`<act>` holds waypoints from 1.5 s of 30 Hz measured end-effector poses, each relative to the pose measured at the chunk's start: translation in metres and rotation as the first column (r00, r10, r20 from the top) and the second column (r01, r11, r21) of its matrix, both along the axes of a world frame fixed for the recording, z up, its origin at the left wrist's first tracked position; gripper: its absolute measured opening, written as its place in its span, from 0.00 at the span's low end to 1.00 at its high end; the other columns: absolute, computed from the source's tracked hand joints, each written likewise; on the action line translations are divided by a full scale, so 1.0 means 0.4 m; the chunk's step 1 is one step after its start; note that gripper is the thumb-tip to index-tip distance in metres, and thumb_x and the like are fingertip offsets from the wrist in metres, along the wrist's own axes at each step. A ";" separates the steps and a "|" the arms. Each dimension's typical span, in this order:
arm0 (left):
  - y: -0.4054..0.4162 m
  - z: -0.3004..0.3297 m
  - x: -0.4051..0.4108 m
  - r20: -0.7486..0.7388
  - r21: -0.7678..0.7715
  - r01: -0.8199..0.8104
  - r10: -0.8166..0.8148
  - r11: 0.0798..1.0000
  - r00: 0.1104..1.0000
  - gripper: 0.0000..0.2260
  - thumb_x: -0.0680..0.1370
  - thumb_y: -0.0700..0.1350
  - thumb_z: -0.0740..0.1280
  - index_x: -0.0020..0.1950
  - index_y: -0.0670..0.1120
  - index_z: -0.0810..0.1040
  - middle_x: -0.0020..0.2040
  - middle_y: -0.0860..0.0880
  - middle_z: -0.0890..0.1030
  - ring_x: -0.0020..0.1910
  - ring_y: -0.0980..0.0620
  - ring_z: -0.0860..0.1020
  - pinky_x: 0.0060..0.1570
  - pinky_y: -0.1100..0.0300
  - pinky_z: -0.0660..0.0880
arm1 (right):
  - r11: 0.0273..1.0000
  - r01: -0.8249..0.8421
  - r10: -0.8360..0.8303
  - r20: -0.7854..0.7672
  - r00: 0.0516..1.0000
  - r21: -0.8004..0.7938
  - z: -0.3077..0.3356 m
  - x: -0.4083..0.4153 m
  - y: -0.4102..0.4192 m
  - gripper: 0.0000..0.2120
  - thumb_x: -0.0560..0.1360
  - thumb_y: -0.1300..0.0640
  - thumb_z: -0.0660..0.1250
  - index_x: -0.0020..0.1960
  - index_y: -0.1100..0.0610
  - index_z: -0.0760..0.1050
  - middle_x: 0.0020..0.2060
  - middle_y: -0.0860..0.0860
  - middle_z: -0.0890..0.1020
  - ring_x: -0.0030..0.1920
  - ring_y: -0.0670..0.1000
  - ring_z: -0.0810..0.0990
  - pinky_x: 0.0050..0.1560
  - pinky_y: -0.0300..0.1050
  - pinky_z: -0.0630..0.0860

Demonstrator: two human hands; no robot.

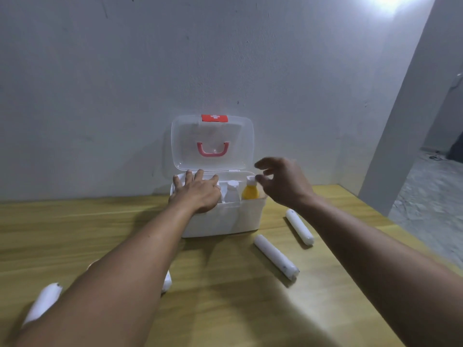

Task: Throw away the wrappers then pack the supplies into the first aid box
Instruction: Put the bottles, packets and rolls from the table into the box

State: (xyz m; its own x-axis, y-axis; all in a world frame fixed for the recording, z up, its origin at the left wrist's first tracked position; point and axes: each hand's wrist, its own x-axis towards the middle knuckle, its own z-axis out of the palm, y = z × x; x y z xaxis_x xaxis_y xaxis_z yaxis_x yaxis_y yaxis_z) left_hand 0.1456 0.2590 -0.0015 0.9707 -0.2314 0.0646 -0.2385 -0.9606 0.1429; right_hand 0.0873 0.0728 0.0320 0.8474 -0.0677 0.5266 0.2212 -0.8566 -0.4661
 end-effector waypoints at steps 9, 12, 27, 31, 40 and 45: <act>-0.002 0.003 -0.008 -0.001 0.010 -0.003 0.004 1.000 1.000 0.24 0.82 0.52 0.43 0.79 0.55 0.51 0.81 0.44 0.46 0.79 0.41 0.43 0.73 0.36 0.39 | 0.932 0.062 -0.244 -0.491 0.836 -0.358 -0.112 -0.079 -0.069 0.20 0.70 0.63 0.63 0.60 0.53 0.78 0.55 0.55 0.82 0.55 0.58 0.80 0.53 0.49 0.79; -0.002 0.002 -0.007 -0.009 0.005 -0.002 0.003 1.000 1.000 0.24 0.82 0.52 0.44 0.79 0.56 0.51 0.81 0.44 0.46 0.79 0.41 0.43 0.73 0.36 0.39 | 0.931 -0.005 -0.171 -0.449 0.877 -0.365 -0.120 -0.094 -0.059 0.20 0.72 0.64 0.64 0.61 0.52 0.77 0.57 0.54 0.81 0.57 0.57 0.79 0.53 0.47 0.77; -0.001 0.002 -0.004 -0.009 0.001 -0.005 0.005 1.000 1.000 0.24 0.82 0.52 0.44 0.79 0.56 0.51 0.81 0.44 0.46 0.79 0.41 0.43 0.73 0.37 0.39 | 0.890 -0.056 -0.212 -0.518 0.829 -0.453 -0.113 -0.128 0.011 0.27 0.66 0.37 0.70 0.58 0.51 0.76 0.51 0.51 0.82 0.52 0.55 0.79 0.49 0.49 0.78; -0.001 0.002 -0.005 -0.017 -0.009 -0.012 0.012 1.000 1.000 0.24 0.81 0.51 0.44 0.79 0.56 0.50 0.81 0.45 0.46 0.79 0.42 0.42 0.74 0.37 0.38 | 0.874 -0.121 -0.176 -0.539 0.824 -0.471 -0.121 -0.141 0.037 0.21 0.69 0.46 0.70 0.61 0.46 0.75 0.56 0.51 0.80 0.55 0.56 0.78 0.49 0.48 0.77; -0.003 0.003 -0.008 -0.013 0.003 -0.005 0.005 1.000 1.000 0.24 0.82 0.51 0.44 0.79 0.56 0.50 0.81 0.44 0.46 0.79 0.41 0.42 0.73 0.37 0.38 | 0.996 0.043 -0.036 -0.088 0.995 0.077 0.050 -0.148 0.034 0.19 0.66 0.48 0.76 0.55 0.48 0.79 0.47 0.50 0.79 0.46 0.52 0.79 0.45 0.43 0.75; -0.003 0.002 -0.006 -0.005 0.001 -0.008 0.008 1.000 1.000 0.24 0.81 0.51 0.44 0.79 0.56 0.51 0.81 0.44 0.46 0.79 0.41 0.43 0.73 0.37 0.38 | 0.973 0.096 -0.141 0.210 0.968 0.210 0.059 -0.082 0.068 0.19 0.68 0.50 0.75 0.56 0.53 0.76 0.51 0.56 0.77 0.44 0.54 0.77 0.44 0.43 0.73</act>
